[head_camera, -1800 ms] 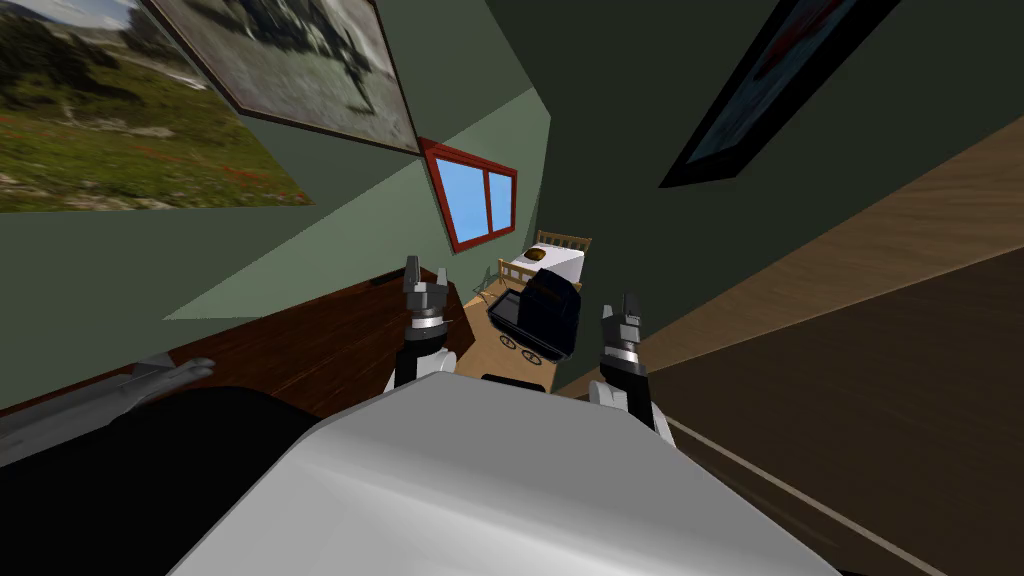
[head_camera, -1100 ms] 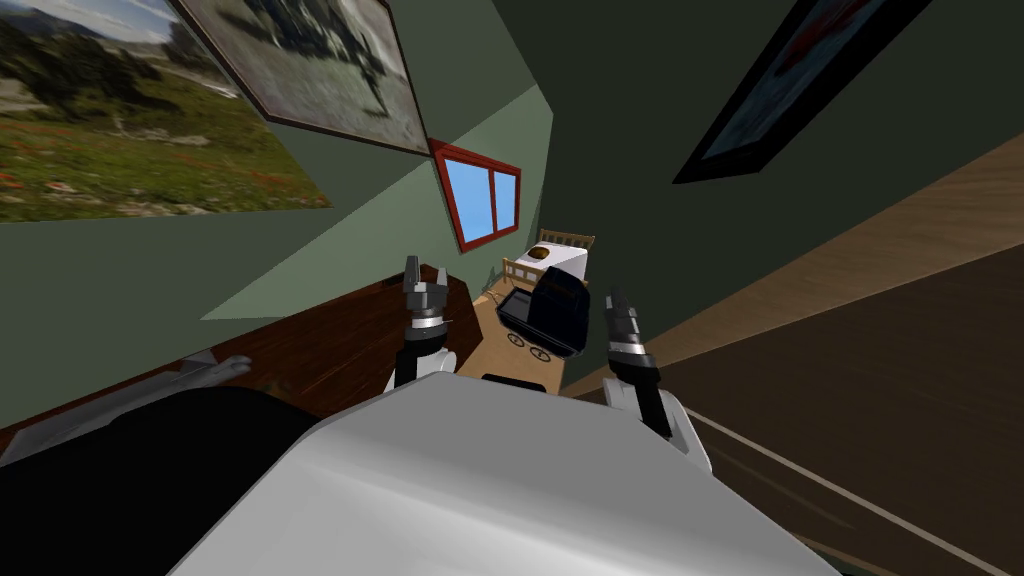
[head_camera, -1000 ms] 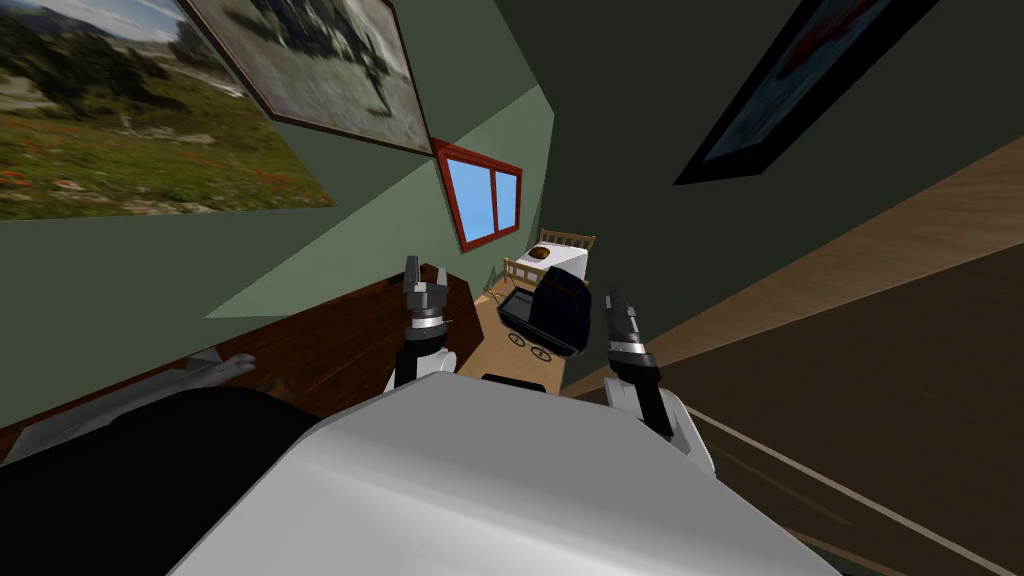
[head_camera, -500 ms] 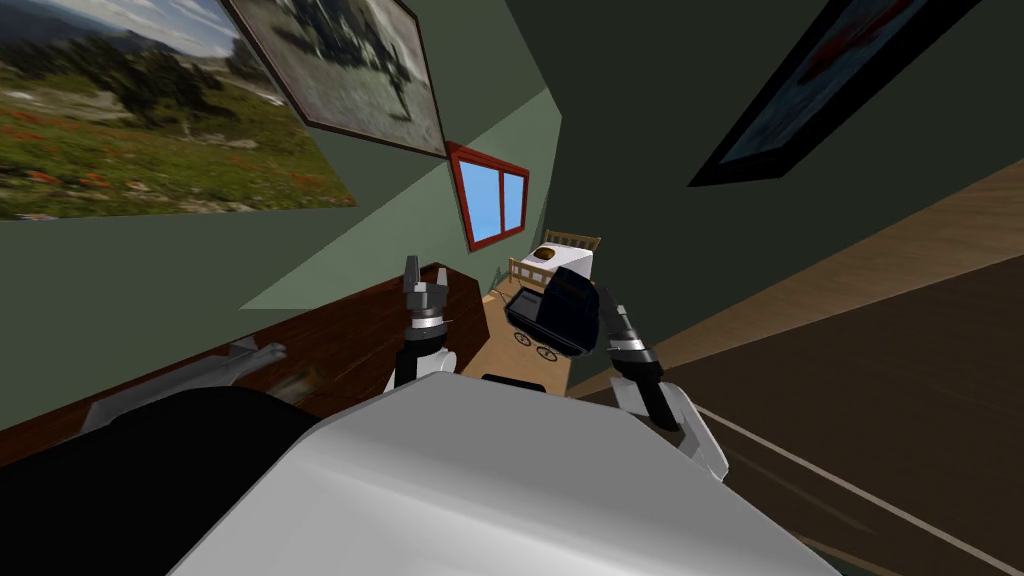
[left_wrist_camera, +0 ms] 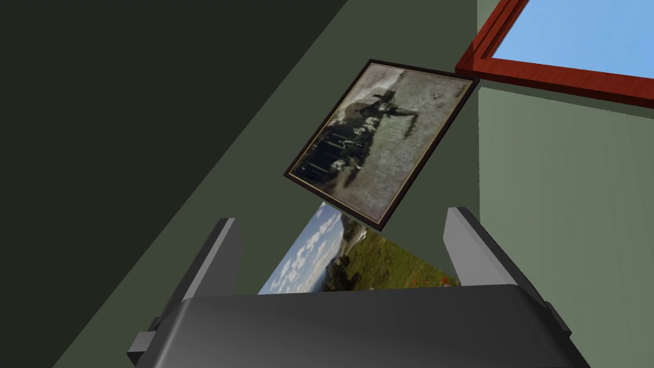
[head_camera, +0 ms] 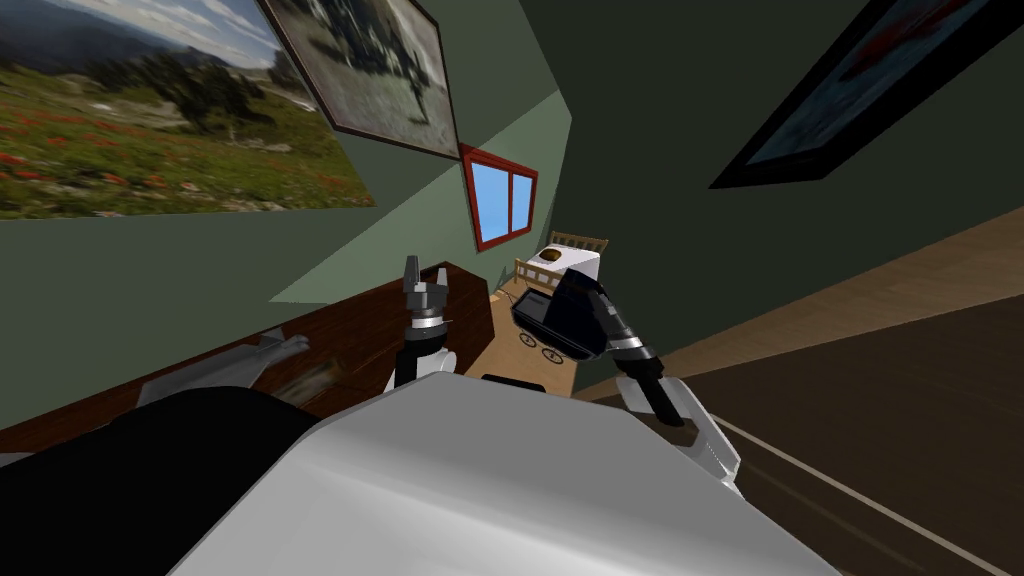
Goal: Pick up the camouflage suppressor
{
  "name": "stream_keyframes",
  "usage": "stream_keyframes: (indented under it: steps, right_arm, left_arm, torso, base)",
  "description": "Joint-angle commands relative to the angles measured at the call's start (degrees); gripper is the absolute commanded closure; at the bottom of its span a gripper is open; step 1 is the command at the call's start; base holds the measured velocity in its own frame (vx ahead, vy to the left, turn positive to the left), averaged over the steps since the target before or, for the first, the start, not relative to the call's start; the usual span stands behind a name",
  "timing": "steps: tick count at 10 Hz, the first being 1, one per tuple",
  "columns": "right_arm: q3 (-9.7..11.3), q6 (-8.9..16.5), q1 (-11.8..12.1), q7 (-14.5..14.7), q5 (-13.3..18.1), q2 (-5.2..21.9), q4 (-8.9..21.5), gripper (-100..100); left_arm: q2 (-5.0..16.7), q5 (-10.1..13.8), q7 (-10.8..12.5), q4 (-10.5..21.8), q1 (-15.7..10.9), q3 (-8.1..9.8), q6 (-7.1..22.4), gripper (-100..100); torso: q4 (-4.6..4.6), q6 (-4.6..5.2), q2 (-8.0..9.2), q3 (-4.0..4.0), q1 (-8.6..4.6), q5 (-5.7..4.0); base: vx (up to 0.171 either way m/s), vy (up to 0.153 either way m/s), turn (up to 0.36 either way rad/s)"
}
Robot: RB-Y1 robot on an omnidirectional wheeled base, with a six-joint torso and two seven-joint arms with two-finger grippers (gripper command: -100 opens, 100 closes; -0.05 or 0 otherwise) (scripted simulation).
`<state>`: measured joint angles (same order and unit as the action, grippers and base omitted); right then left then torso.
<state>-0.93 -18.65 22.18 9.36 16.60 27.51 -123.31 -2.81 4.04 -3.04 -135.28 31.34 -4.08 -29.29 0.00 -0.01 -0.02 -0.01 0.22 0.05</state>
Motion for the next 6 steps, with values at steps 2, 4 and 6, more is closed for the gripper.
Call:
stream_keyframes:
  steps: [2,4,6]
  right_arm:
    - [0.88,-0.28,-0.32,0.7,1.19,4.37,1.79,-100]
    - [1.52,-0.38,-0.64,1.03,1.89,7.77,3.22,-100]
    - [2.21,-0.5,-0.95,1.3,2.53,11.3,4.78,-100]
  left_arm:
    - [0.0,0.0,0.0,0.0,0.0,0.0,0.0,0]
    - [0.0,0.0,0.0,0.0,0.0,0.0,0.0,0]
    - [0.0,0.0,0.0,0.0,0.01,0.0,0.0,0]
  torso:
    - [0.0,0.02,-0.01,0.0,-0.05,-0.01]
    - [0.0,0.03,-0.01,-0.01,-0.01,0.0]
    - [-0.01,0.03,-0.06,-0.03,-0.03,0.0]
  base:
    - [0.01,0.059,0.095]
    - [0.015,0.073,0.094]
    - [0.027,0.057,0.104]
